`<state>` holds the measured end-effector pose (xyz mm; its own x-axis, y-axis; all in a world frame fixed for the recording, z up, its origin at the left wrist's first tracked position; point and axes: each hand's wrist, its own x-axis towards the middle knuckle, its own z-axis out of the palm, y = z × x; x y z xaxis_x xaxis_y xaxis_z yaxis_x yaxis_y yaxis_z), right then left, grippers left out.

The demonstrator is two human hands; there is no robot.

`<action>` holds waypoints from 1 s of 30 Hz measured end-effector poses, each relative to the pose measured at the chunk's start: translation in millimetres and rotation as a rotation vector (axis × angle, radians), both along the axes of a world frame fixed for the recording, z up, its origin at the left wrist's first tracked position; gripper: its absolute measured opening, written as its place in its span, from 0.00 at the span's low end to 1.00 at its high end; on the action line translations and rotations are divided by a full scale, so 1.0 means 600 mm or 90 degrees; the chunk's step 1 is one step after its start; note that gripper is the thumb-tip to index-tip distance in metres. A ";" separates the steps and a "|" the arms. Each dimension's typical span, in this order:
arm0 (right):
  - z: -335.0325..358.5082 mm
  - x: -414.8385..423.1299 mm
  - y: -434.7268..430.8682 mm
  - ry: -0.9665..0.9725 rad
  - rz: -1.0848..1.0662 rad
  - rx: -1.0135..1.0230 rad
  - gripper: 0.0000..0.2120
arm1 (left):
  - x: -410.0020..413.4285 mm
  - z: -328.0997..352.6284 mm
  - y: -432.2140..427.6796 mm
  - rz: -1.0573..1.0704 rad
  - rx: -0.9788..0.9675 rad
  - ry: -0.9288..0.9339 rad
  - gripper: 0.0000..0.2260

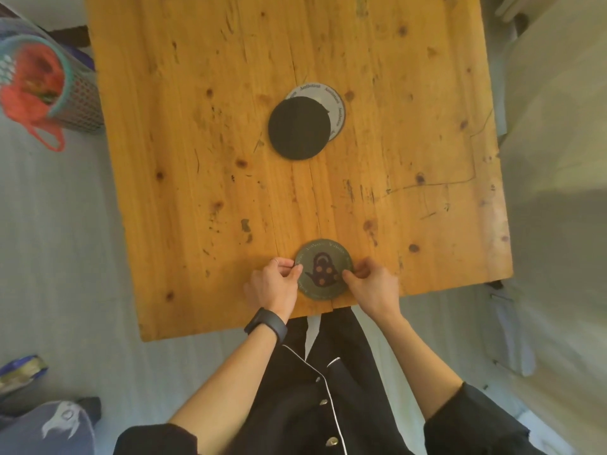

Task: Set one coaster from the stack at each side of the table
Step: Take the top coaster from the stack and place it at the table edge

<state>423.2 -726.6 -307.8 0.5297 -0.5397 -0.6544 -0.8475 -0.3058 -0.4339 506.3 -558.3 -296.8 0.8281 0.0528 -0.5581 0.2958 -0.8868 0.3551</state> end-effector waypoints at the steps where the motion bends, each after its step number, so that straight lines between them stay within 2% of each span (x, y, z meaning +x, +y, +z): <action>1: 0.000 0.000 0.000 -0.001 0.001 -0.002 0.09 | -0.001 -0.001 0.000 -0.001 0.002 -0.004 0.08; 13: -0.002 -0.014 0.021 -0.067 -0.055 -0.030 0.06 | -0.017 -0.010 -0.005 -0.039 0.007 -0.065 0.08; 18: -0.002 -0.004 0.014 -0.035 -0.044 -0.030 0.07 | -0.008 -0.012 -0.005 -0.072 0.018 -0.057 0.09; 22: 0.002 -0.001 0.013 -0.059 0.028 -0.077 0.13 | -0.013 -0.017 0.005 -0.166 0.026 -0.118 0.15; 26: 0.005 0.001 0.016 -0.132 0.257 -0.259 0.13 | -0.018 -0.025 0.015 -0.342 0.056 -0.219 0.12; 28: 0.009 0.009 0.013 -0.129 0.301 -0.271 0.14 | -0.009 -0.026 0.016 -0.393 0.068 -0.223 0.12; 30: 0.017 0.026 0.006 -0.064 0.314 -0.241 0.13 | 0.006 -0.027 0.017 -0.425 0.057 -0.218 0.12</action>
<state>439.0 -723.2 -297.4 0.8245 -0.4012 -0.3989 -0.5284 -0.7982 -0.2893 509.7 -547.8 -312.9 0.8266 -0.4873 -0.2815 -0.4277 -0.8691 0.2486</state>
